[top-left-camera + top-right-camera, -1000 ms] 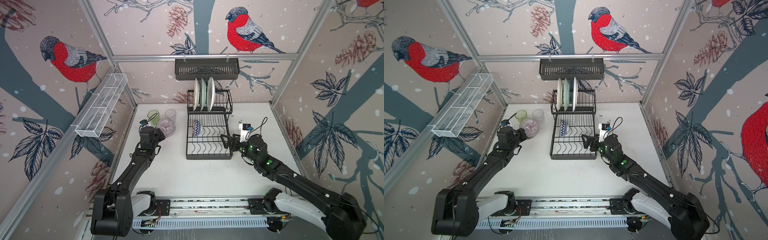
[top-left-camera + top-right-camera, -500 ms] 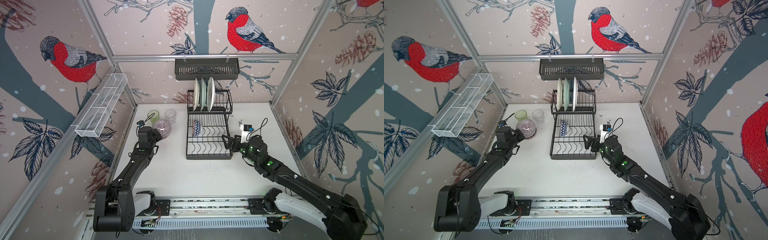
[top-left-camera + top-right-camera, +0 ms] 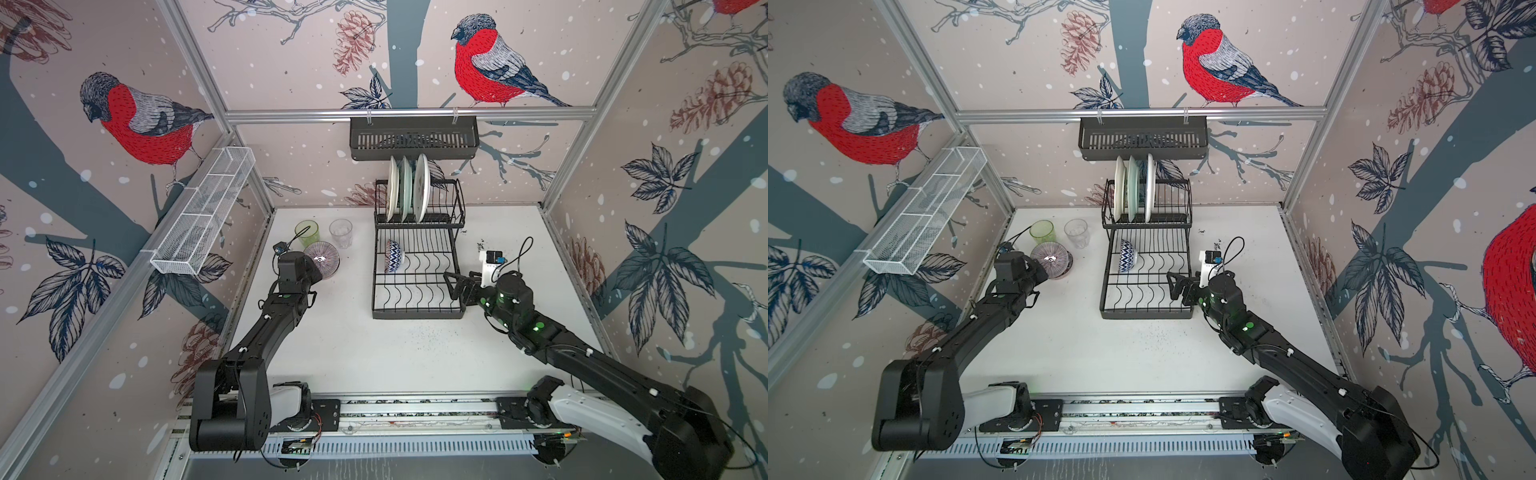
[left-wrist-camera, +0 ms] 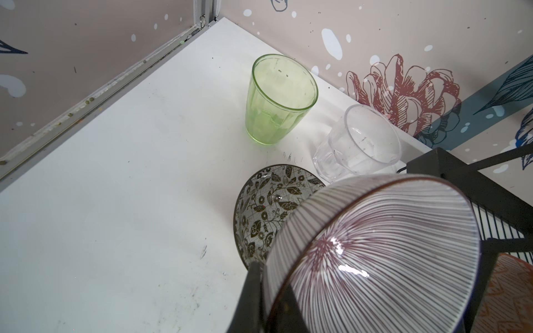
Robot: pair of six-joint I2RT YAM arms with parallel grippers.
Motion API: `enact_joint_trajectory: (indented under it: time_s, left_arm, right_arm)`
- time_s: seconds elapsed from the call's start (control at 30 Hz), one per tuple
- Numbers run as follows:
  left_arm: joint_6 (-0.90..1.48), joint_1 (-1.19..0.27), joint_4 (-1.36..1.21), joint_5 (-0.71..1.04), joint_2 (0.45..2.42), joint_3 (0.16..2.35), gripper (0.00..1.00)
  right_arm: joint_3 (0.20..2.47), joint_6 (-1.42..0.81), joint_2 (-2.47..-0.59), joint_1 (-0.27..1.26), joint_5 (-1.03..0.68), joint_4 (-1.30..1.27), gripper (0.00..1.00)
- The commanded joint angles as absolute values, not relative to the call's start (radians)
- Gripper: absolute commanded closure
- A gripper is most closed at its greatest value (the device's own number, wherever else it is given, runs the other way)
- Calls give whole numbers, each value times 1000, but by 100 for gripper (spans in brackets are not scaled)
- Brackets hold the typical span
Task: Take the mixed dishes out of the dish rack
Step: 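Carry the striped bowl with the left gripper toward the glasses while the right withdraws, then lower the striped bowl onto the pink floral bowl and open the left gripper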
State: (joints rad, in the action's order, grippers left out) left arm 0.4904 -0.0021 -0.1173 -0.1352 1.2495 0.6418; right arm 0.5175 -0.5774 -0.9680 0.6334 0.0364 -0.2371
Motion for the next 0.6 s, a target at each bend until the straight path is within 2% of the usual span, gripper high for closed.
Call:
enact_joint_trajectory:
  time_s: [0.0, 0.57]
  left_arm:
    - [477, 0, -135, -154, 1267, 655, 100]
    - [484, 13, -63, -116, 1413, 802, 100]
  right_arm:
    - [516, -574, -973, 630, 18, -259, 0]
    - [521, -584, -1009, 629, -16, -288, 0]
